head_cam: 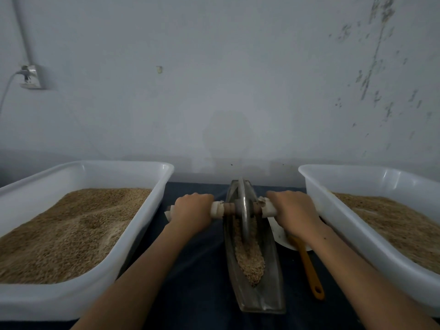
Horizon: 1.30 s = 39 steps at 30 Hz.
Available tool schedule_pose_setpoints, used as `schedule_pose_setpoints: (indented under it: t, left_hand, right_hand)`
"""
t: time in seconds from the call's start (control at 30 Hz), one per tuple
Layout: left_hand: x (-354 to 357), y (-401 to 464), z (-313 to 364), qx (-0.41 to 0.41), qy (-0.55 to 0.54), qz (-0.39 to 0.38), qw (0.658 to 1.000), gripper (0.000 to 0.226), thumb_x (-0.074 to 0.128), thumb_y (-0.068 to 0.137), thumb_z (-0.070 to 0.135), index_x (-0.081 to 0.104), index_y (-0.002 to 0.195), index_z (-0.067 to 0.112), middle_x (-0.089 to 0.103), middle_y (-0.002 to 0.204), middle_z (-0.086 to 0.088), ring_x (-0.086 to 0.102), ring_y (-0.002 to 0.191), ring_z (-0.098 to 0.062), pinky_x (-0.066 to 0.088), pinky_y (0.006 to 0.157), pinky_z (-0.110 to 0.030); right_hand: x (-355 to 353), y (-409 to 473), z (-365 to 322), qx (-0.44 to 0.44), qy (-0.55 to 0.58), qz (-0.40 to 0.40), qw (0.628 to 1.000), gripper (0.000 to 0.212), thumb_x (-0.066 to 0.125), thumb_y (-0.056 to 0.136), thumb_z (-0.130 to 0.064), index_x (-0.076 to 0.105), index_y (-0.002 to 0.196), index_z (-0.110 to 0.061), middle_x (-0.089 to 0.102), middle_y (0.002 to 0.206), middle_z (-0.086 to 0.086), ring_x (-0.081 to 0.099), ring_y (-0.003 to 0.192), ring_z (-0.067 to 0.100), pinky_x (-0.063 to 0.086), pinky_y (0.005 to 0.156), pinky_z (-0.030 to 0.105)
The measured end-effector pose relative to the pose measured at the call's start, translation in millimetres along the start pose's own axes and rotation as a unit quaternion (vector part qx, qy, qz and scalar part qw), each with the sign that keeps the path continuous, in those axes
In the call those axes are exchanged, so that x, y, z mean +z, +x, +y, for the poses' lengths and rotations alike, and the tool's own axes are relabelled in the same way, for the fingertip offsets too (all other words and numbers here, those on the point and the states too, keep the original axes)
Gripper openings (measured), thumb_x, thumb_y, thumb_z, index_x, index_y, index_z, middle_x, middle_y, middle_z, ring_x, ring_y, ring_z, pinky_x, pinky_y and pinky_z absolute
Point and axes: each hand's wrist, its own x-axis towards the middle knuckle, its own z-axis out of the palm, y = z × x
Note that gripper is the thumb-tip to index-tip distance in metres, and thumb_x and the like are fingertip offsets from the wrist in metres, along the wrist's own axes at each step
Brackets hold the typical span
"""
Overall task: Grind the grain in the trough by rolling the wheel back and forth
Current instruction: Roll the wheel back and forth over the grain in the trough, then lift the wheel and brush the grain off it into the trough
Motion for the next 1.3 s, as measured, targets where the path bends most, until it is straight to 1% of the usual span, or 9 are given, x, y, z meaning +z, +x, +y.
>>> schedule_pose_setpoints:
  t: [0.13, 0.3, 0.4, 0.63, 0.8, 0.93, 1.1, 1.2, 1.3]
  left_hand:
    - [-3, 0, -4, 0.004, -0.014, -0.046, 0.999, 0.013, 0.061, 0.087, 0.028, 0.052, 0.094, 0.024, 0.063, 0.098, 0.001, 0.056, 0.084, -0.014, 0.044, 0.076, -0.029]
    - [-16, 1, -4, 0.004, -0.024, -0.219, 0.975, 0.032, 0.072, 0.078, 0.026, 0.059, 0.106, 0.018, 0.064, 0.102, -0.002, 0.061, 0.093, -0.019, 0.049, 0.087, -0.035]
    - [-18, 1, -4, 0.005, -0.025, -0.247, 0.969, 0.03, 0.073, 0.077, 0.025, 0.062, 0.104, 0.016, 0.068, 0.099, -0.004, 0.065, 0.09, -0.019, 0.052, 0.086, -0.036]
    - [-18, 0, -4, 0.015, -0.044, -0.207, 0.977, 0.018, 0.07, 0.079, 0.024, 0.052, 0.081, 0.022, 0.058, 0.081, 0.003, 0.059, 0.079, -0.016, 0.049, 0.076, -0.03]
    - [-18, -1, -7, 0.04, -0.077, -0.195, 0.977, 0.031, 0.072, 0.078, 0.028, 0.059, 0.106, 0.022, 0.065, 0.104, -0.001, 0.059, 0.092, -0.017, 0.047, 0.082, -0.032]
    - [-20, -2, -10, 0.061, -0.09, -0.196, 0.974, 0.036, 0.073, 0.076, 0.036, 0.057, 0.106, 0.025, 0.064, 0.103, 0.002, 0.059, 0.093, -0.017, 0.046, 0.082, -0.033]
    - [-18, -1, -11, 0.057, -0.089, -0.187, 0.977, 0.042, 0.073, 0.074, 0.041, 0.056, 0.109, 0.027, 0.064, 0.104, 0.004, 0.059, 0.095, -0.017, 0.047, 0.085, -0.036]
    - [-14, -4, -11, 0.048, -0.096, -0.145, 0.984, 0.051, 0.074, 0.071, 0.048, 0.047, 0.108, 0.027, 0.059, 0.101, 0.008, 0.055, 0.088, -0.013, 0.043, 0.074, -0.031]
    - [-11, -10, -10, 0.042, -0.098, -0.065, 0.992, 0.064, 0.075, 0.064, 0.057, 0.038, 0.106, 0.027, 0.058, 0.098, 0.008, 0.053, 0.08, -0.011, 0.039, 0.068, -0.029]
  right_hand:
    - [-8, 1, -2, -0.004, -0.005, -0.044, 0.999, 0.01, 0.053, 0.091, -0.017, 0.049, 0.097, -0.025, 0.062, 0.1, -0.001, 0.058, 0.091, 0.019, 0.033, 0.07, 0.028]
    - [-21, 3, 2, -0.01, 0.007, -0.227, 0.974, 0.032, 0.063, 0.084, -0.018, 0.058, 0.115, -0.023, 0.057, 0.092, -0.003, 0.055, 0.082, 0.014, 0.039, 0.067, 0.026]
    - [-22, 2, 5, -0.003, 0.034, -0.261, 0.965, 0.037, 0.066, 0.083, -0.019, 0.058, 0.119, -0.023, 0.057, 0.092, -0.003, 0.057, 0.084, 0.014, 0.04, 0.067, 0.024]
    - [-17, 3, 4, -0.024, 0.02, -0.192, 0.981, 0.033, 0.064, 0.084, -0.02, 0.057, 0.116, -0.024, 0.062, 0.102, -0.001, 0.055, 0.084, 0.015, 0.038, 0.069, 0.027]
    - [-13, 2, 7, -0.038, 0.048, -0.161, 0.985, 0.035, 0.069, 0.083, -0.025, 0.054, 0.115, -0.028, 0.063, 0.111, -0.002, 0.059, 0.1, 0.017, 0.04, 0.077, 0.029]
    - [-14, -4, 11, -0.069, 0.067, -0.118, 0.988, 0.04, 0.076, 0.075, -0.032, 0.042, 0.096, -0.036, 0.054, 0.099, -0.012, 0.054, 0.1, 0.015, 0.03, 0.075, 0.032]
    - [-23, -11, 14, -0.095, 0.114, -0.077, 0.986, 0.046, 0.078, 0.072, -0.038, 0.042, 0.101, -0.035, 0.05, 0.103, -0.013, 0.047, 0.098, 0.01, 0.031, 0.073, 0.031]
    - [-23, -23, 15, -0.106, 0.152, -0.005, 0.983, 0.045, 0.076, 0.077, -0.037, 0.048, 0.111, -0.031, 0.047, 0.107, -0.015, 0.044, 0.096, 0.006, 0.032, 0.075, 0.027]
    - [-18, -39, 16, -0.111, 0.137, 0.088, 0.98, 0.035, 0.074, 0.081, -0.033, 0.054, 0.109, -0.028, 0.049, 0.11, -0.013, 0.047, 0.099, 0.009, 0.034, 0.081, 0.025]
